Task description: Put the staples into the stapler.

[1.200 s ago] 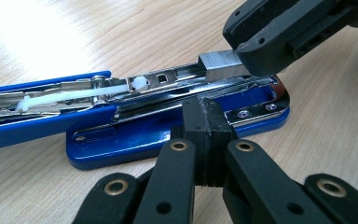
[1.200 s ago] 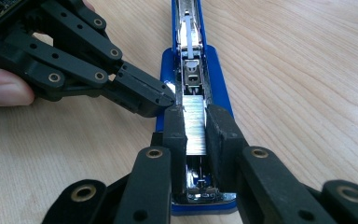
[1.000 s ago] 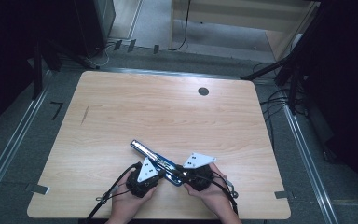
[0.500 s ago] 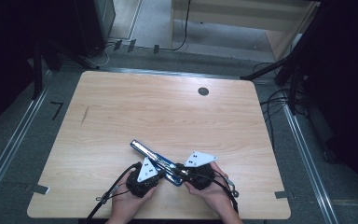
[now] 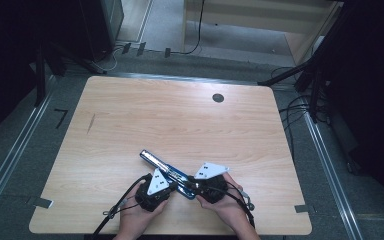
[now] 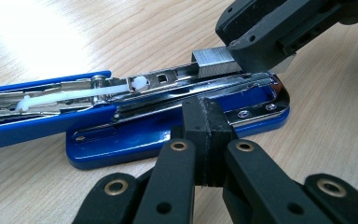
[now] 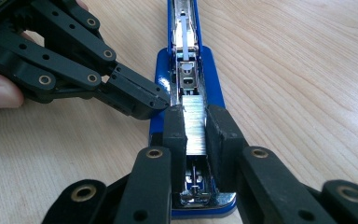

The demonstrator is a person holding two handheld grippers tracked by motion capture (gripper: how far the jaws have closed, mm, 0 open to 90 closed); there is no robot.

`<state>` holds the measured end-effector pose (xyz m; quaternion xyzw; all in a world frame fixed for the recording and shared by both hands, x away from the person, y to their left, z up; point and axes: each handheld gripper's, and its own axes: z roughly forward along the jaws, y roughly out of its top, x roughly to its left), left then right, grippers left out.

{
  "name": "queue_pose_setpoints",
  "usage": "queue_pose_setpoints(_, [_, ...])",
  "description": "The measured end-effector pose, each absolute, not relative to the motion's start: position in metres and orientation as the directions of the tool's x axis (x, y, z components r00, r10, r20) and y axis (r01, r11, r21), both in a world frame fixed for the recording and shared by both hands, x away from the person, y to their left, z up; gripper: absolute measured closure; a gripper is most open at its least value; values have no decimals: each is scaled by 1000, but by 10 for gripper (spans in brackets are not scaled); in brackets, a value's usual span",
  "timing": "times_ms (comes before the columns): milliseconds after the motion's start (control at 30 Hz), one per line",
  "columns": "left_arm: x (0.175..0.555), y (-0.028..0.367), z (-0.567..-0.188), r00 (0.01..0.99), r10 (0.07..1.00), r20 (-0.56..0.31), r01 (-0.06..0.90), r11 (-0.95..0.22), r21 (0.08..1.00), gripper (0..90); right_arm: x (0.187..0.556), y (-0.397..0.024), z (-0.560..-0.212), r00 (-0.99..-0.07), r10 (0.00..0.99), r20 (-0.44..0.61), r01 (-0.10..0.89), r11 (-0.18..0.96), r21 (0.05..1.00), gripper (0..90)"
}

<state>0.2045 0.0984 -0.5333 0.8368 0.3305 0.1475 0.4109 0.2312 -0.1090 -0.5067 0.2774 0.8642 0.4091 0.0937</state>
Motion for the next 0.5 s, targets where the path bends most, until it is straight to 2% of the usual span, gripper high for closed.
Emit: queue_pose_setpoints(500, [204,98,-533,738,675,-23,432,-445,784,900,232,-108,-507,-830,555,58,397,514,761,793])
